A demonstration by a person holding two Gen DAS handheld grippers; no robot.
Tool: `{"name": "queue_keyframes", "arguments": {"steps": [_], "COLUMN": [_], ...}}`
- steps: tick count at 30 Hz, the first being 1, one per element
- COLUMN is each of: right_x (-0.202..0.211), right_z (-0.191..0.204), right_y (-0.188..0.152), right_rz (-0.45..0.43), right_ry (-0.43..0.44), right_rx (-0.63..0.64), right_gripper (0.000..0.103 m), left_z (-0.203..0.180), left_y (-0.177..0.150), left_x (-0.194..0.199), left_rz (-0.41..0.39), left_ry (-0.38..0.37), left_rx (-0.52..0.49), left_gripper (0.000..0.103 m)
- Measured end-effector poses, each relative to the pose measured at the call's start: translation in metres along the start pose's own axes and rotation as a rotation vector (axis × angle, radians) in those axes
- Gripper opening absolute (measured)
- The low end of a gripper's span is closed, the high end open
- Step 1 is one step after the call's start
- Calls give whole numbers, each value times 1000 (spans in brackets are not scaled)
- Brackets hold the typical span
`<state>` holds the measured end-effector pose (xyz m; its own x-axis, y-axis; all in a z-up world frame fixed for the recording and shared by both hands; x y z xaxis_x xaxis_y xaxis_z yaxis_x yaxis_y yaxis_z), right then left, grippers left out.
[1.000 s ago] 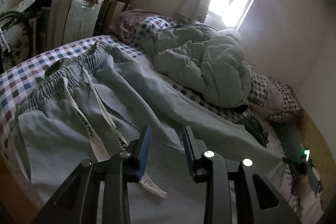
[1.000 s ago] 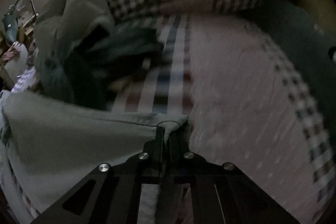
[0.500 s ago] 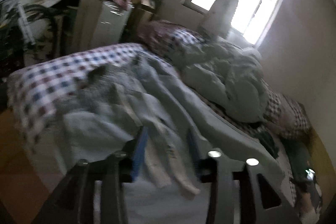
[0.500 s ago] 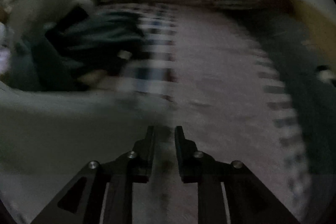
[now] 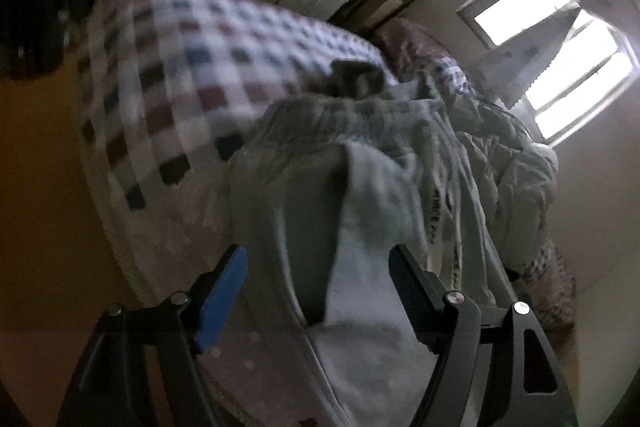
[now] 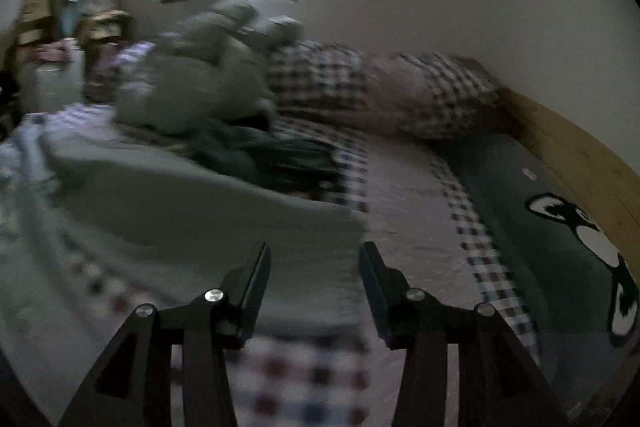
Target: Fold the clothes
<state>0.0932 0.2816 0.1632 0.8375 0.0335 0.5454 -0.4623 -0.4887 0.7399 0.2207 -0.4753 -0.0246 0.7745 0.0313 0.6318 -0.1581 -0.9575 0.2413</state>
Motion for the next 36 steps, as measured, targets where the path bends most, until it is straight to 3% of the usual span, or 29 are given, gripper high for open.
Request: {"name": "queue_keyframes", "arguments": {"steps": [4,7,14,18,21,25,28,36], "right_x": [37,47,55,62,67,74,73,78], "right_z": [68,115,197,235,259,279,289,320], "right_y": [-3,-12,-25,-27,-26,-22,-19,-12], "right_rz": [-44,-26,-10,-18,-20,-36,-30,-48], "right_ry": [64,102,261,322,350,376,393,443], "right_rx": [118,176,154,176,207,236,239,279], "right_gripper": [50,50,50,50,50,50,50,50], "left_z": [13,11,14,25,37,34,20,21], "left_y": [9,12,13,15,17,15,15,15], "left_x": [-23,-26,-15,-23,-25,-26,-29,-38], "left_rz": [75,87,120,116,121,165,183,169], "left_ry": [-89,-182,-352,-236,-219,-356,-405,-321], "left_rx": [120,152,196,142,151,149,101,42], "left_gripper": [77,77,77,77,77,77,77,73]}}
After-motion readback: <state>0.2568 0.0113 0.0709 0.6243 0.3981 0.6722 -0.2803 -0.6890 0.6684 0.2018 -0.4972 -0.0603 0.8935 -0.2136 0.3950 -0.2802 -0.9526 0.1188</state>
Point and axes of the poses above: each gripper's, at about its wrist camera, not at the fingertips, and x roughly against the way its jaws point, z to its left, y to its top, the point moved 3 cm from there along -x, roughly the way its jaws point, and after that the axes turned 13 degrees about x, right-handed, at the moved point
